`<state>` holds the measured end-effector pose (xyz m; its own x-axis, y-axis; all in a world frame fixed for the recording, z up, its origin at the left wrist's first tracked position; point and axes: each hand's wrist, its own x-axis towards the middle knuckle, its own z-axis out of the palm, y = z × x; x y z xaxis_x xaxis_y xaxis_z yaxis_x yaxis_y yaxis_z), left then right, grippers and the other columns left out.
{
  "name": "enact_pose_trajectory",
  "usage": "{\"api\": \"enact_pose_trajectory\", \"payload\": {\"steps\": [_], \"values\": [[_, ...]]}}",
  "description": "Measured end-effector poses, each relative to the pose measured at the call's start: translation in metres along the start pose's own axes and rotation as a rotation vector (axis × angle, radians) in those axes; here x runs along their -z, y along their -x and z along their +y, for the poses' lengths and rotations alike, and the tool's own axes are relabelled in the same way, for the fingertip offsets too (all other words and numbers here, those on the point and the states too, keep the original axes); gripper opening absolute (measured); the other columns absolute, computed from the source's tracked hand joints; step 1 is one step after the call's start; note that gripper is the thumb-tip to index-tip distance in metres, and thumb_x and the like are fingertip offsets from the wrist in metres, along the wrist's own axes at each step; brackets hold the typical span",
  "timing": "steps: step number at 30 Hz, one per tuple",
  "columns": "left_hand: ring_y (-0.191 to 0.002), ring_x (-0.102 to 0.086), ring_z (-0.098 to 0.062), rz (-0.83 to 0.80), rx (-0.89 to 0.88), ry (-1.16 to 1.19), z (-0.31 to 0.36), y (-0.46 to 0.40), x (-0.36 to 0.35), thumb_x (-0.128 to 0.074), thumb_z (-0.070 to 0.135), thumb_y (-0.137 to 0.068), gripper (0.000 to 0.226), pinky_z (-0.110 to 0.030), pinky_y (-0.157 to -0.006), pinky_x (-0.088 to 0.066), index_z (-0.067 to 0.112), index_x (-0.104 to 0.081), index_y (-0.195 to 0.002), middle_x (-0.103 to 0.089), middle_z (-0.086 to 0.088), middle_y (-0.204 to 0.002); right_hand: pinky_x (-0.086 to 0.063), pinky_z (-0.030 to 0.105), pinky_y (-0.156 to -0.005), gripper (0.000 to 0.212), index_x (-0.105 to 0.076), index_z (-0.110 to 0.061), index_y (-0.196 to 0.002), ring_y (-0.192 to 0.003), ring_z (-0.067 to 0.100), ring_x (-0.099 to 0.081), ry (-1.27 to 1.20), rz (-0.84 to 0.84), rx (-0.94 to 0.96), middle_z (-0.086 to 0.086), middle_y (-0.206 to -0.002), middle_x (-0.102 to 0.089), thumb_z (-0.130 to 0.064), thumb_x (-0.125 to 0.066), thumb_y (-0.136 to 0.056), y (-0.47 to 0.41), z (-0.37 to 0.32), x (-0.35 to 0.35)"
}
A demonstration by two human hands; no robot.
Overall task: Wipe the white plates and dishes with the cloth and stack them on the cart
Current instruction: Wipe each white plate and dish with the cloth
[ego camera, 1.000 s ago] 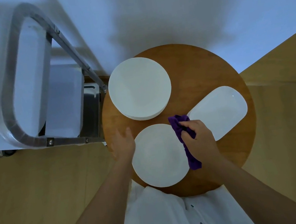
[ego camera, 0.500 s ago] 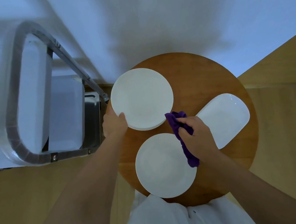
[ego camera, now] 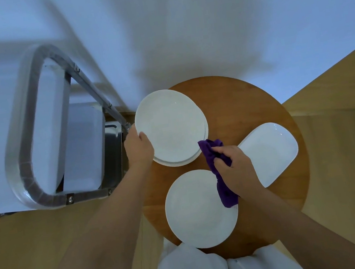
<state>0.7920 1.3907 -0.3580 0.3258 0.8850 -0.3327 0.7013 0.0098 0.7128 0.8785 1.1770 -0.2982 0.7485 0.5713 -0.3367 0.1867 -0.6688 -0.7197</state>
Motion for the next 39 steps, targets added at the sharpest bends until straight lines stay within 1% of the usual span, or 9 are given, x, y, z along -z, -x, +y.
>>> {"api": "enact_pose_trajectory", "payload": {"steps": [4,9,16,21,24,28,32,37,39], "values": [[-0.106,-0.05,-0.015,0.003,0.072,0.158,0.004,0.002,-0.007,-0.03,0.034,-0.104,0.035,-0.034,-0.085,-0.048,0.024,-0.037,-0.136,-0.05,0.006,-0.115,-0.036,0.007,-0.065,0.032,-0.056,-0.017,-0.124,-0.091,0.008,-0.05,-0.025,0.027,-0.011,-0.001,-0.114,-0.056,-0.013,-0.054,-0.092,-0.001,-0.005,0.002],[-0.095,-0.053,-0.015,0.055,0.218,0.211,0.009,0.005,-0.009,-0.029,0.052,-0.099,0.02,-0.029,-0.069,-0.041,0.04,-0.036,-0.114,-0.052,0.009,-0.101,-0.038,0.01,-0.064,0.033,-0.055,-0.022,-0.124,-0.085,0.005,-0.051,-0.11,0.028,-0.045,-0.011,-0.109,-0.05,-0.014,-0.053,-0.092,0.001,-0.014,0.005],[-0.108,-0.054,-0.021,0.074,0.4,0.503,0.017,0.033,0.005,-0.03,0.058,-0.096,0.041,-0.046,-0.097,-0.046,0.032,-0.045,-0.124,-0.057,0.002,-0.121,-0.041,0.013,-0.061,0.031,-0.052,-0.028,-0.124,-0.086,0.008,-0.054,-0.281,0.077,-0.122,-0.01,-0.113,-0.053,-0.02,-0.053,-0.093,0.003,-0.031,0.024],[-0.103,-0.061,-0.025,0.007,0.45,0.703,0.042,0.068,0.023,-0.036,0.074,-0.084,0.055,-0.049,-0.09,-0.052,0.037,-0.059,-0.118,-0.067,0.006,-0.112,-0.05,0.026,-0.064,0.028,-0.051,-0.033,-0.117,-0.092,0.017,-0.06,-0.734,0.162,-0.169,-0.005,-0.107,-0.061,-0.023,-0.055,-0.091,0.003,-0.063,0.051],[-0.119,-0.054,-0.031,0.013,0.404,0.678,0.06,0.092,0.029,-0.036,0.075,-0.084,0.06,-0.047,-0.1,-0.046,0.034,-0.056,-0.124,-0.058,-0.001,-0.131,-0.052,0.031,-0.073,0.03,-0.049,-0.04,-0.116,-0.097,0.016,-0.061,-0.842,0.137,-0.122,-0.007,-0.107,-0.062,-0.025,-0.055,-0.091,0.004,-0.079,0.062],[-0.102,-0.064,-0.03,-0.065,0.416,0.789,0.077,0.126,0.039,-0.04,0.078,-0.081,0.056,-0.045,-0.076,-0.058,0.037,-0.056,-0.116,-0.066,-0.002,-0.114,-0.036,0.05,-0.105,0.074,-0.009,-0.033,-0.149,-0.133,0.029,-0.033,-0.367,0.002,-0.12,0.001,-0.151,-0.028,-0.036,-0.055,-0.091,0.006,-0.082,0.062],[-0.097,-0.066,-0.03,-0.149,0.403,0.908,0.099,0.157,0.047,-0.043,0.073,-0.084,0.052,-0.047,-0.07,-0.06,0.037,-0.056,-0.119,-0.069,-0.003,-0.107,-0.004,0.046,-0.115,0.082,0.006,-0.017,-0.15,-0.144,0.033,0.007,0.115,0.088,-0.113,0.017,-0.157,0.006,-0.051,-0.041,-0.093,0.021,-0.077,0.047],[-0.097,-0.066,-0.03,-0.217,0.323,1.02,0.12,0.187,0.058,-0.04,0.061,-0.092,0.03,-0.05,-0.077,-0.059,0.04,-0.059,-0.099,-0.07,-0.004,-0.103,0.004,0.043,-0.115,0.081,0.007,-0.017,-0.15,-0.143,0.033,0.012,0.169,0.343,0.002,0.018,-0.156,0.011,-0.055,-0.037,-0.093,0.028,-0.079,0.038],[-0.089,-0.067,-0.025,-0.221,0.3,0.979,0.122,0.192,0.06,-0.039,0.06,-0.093,0.029,-0.036,-0.062,-0.061,0.039,-0.057,-0.093,-0.071,-0.001,-0.093,0.003,0.043,-0.115,0.082,0.006,-0.017,-0.15,-0.143,0.033,0.011,0.165,0.382,0.073,0.019,-0.156,0.011,-0.055,-0.037,-0.092,0.025,-0.084,0.039]]}}
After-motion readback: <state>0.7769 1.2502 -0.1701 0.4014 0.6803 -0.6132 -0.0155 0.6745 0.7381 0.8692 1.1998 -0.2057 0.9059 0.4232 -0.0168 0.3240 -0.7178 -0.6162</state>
